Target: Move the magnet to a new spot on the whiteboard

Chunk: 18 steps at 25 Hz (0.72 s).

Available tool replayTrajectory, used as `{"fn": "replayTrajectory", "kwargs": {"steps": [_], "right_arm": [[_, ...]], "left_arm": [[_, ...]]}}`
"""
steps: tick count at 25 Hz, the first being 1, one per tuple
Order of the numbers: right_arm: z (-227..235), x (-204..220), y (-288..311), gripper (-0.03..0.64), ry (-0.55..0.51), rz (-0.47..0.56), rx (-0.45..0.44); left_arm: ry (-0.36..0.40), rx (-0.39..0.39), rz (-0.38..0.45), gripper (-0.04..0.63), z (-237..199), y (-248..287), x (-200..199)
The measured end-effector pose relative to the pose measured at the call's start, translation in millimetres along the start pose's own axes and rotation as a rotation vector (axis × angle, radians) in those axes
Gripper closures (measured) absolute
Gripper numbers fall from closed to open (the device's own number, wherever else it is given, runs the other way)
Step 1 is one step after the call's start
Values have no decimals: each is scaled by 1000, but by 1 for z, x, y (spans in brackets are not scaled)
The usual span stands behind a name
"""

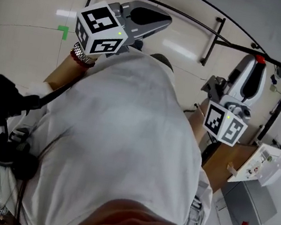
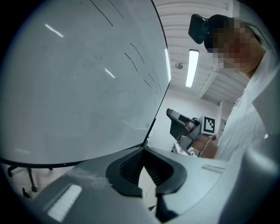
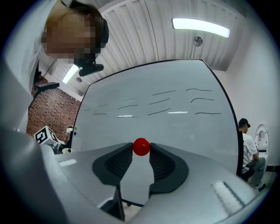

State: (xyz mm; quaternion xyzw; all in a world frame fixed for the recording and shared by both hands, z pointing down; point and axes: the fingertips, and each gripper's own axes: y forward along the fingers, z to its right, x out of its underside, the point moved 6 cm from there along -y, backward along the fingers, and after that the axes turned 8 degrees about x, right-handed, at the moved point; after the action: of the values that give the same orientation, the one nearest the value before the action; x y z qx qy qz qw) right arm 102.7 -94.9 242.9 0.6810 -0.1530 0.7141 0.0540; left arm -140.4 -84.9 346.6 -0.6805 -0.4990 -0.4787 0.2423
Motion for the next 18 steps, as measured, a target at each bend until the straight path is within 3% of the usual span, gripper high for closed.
{"fn": "replayTrajectory", "kwargs": {"steps": [8, 12, 18], "right_arm": [[14, -16, 22, 497, -1, 3, -30], [29, -23, 63, 497, -26, 32, -42], [53, -25, 142, 497, -105, 60, -85]], "left_arm": [[-20, 42, -17, 598, 0, 28, -11], [-51, 22, -6, 598, -26, 42, -23], [-7, 44, -3, 598, -78, 88, -61]]}}
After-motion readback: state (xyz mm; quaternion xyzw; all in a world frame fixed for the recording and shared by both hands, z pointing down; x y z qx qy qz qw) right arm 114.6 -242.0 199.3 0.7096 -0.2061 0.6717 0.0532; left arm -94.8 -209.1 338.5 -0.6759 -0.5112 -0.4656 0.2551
